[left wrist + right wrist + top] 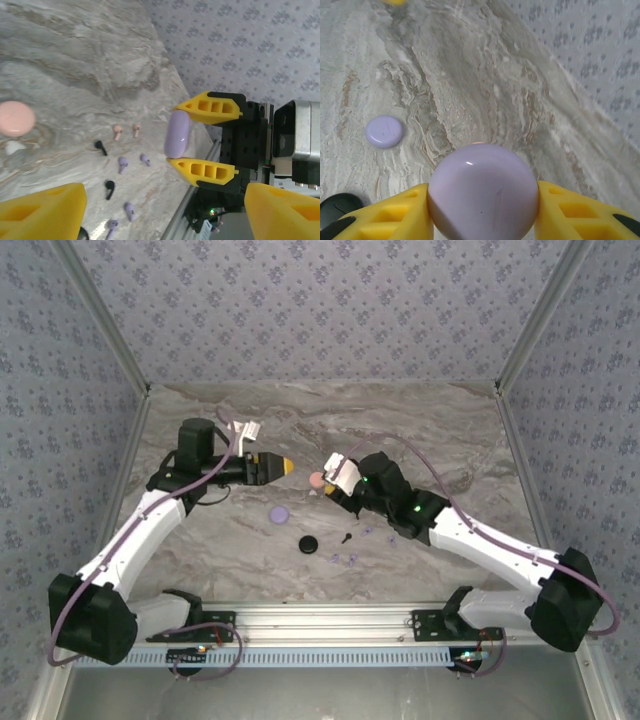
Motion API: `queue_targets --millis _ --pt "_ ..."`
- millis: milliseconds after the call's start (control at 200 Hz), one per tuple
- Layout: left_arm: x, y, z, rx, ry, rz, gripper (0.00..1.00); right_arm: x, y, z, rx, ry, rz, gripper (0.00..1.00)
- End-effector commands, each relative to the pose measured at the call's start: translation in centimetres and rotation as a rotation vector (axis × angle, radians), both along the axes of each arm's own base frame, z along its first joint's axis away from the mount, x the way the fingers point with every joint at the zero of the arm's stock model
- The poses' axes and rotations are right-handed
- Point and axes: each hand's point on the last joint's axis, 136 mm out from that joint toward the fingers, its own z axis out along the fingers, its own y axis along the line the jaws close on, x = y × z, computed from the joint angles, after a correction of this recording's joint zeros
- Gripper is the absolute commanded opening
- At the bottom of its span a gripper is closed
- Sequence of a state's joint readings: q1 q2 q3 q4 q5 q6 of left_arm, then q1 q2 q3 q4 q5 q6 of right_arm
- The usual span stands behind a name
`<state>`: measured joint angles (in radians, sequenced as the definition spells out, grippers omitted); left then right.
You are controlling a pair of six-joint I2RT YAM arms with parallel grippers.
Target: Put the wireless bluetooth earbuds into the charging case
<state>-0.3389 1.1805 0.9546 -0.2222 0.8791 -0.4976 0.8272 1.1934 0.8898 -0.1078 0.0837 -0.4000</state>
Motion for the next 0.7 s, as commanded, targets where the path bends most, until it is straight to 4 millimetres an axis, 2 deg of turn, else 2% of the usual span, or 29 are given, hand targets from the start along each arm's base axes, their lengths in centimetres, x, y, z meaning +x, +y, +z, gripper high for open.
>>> queue_targets --millis 0,90,250,430,695 --pt "-0.5 -1.9 2.5 -0.044 -0.075 -0.069 0.78 -1.2 0.4 2.1 -0.029 -0.114 0.121 0.49" --pt "-0.8 -3.4 2.4 -0.045 -0.074 -0.085 0.73 -1.6 0.4 2.9 -0.028 -0.138 0.146 0.49" --pt "-0.9 -5.2 2.5 -0.072 -0.082 -0.078 0.68 -1.9 0.5 3.3 -0.041 -0.142 0.163 0.49" --pt "-0.8 -6.2 2.1 -0.076 -0.059 -0.072 0.63 -2.0 0.9 3.4 -0.036 -0.150 0.169 0.48" --pt "-1.1 -7.2 0.1 -0.042 -0.008 -0.092 0.61 -2.1 1.2 4.0 -0.021 -0.165 0.177 0.49"
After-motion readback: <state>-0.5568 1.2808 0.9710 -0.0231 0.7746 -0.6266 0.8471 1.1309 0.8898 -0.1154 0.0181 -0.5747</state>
